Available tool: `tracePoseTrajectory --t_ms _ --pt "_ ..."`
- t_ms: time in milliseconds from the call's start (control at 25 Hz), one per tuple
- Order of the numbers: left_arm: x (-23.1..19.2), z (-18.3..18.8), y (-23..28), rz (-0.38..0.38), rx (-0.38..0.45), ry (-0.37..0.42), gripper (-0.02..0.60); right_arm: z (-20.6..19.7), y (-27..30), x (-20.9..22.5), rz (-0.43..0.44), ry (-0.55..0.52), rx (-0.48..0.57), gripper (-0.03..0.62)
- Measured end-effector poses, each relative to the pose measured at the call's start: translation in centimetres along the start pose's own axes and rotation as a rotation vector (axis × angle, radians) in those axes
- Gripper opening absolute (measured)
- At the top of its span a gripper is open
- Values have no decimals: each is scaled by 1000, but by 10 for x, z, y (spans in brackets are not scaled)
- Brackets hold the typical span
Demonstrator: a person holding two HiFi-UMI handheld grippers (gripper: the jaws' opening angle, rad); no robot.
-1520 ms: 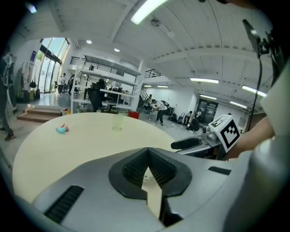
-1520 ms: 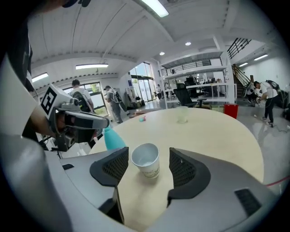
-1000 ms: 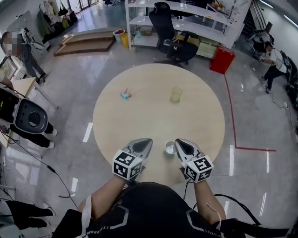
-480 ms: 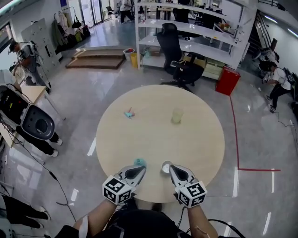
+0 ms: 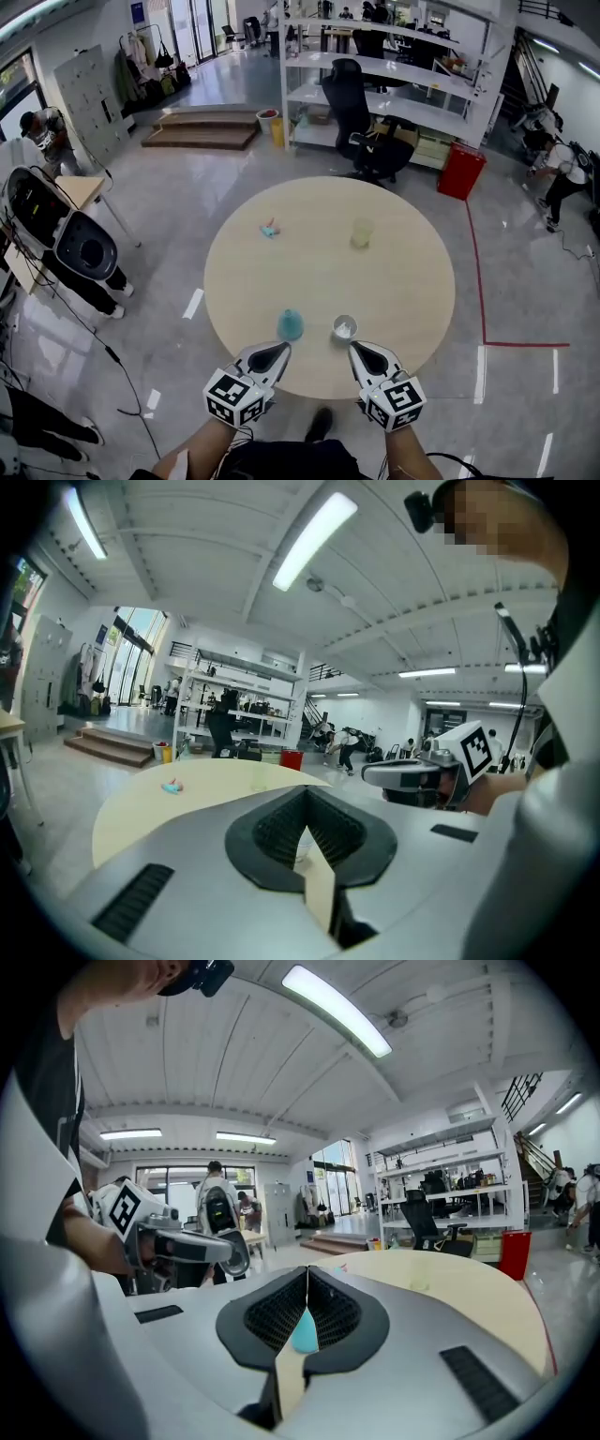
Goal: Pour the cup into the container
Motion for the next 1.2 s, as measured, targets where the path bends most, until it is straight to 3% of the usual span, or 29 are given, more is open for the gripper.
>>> tracePoseTrajectory --t_ms 320,600,920,1200 --pt "24 -30 -119 -58 55 62 0 -9 -42 -122 -71 14 22 8" --pt "46 -76 -219 -75 7 -7 0 -36 -92 -229 -93 69 -8 8" --pt "115 -79 -268 -92 62 46 0 -49 -176 -273 -151 47 30 8" --pt "198 -109 -312 -89 65 36 0 -72 -271 -313 -112 -3 38 8"
Point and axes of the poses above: the fingertips, and each gripper's own axes: y forward along the fingers, x to its right, z out of its top, the point moved 7 cm from there along -y, backward along the fingers, and after that the axes turned 2 degrees about x, right-handed, at the moved point
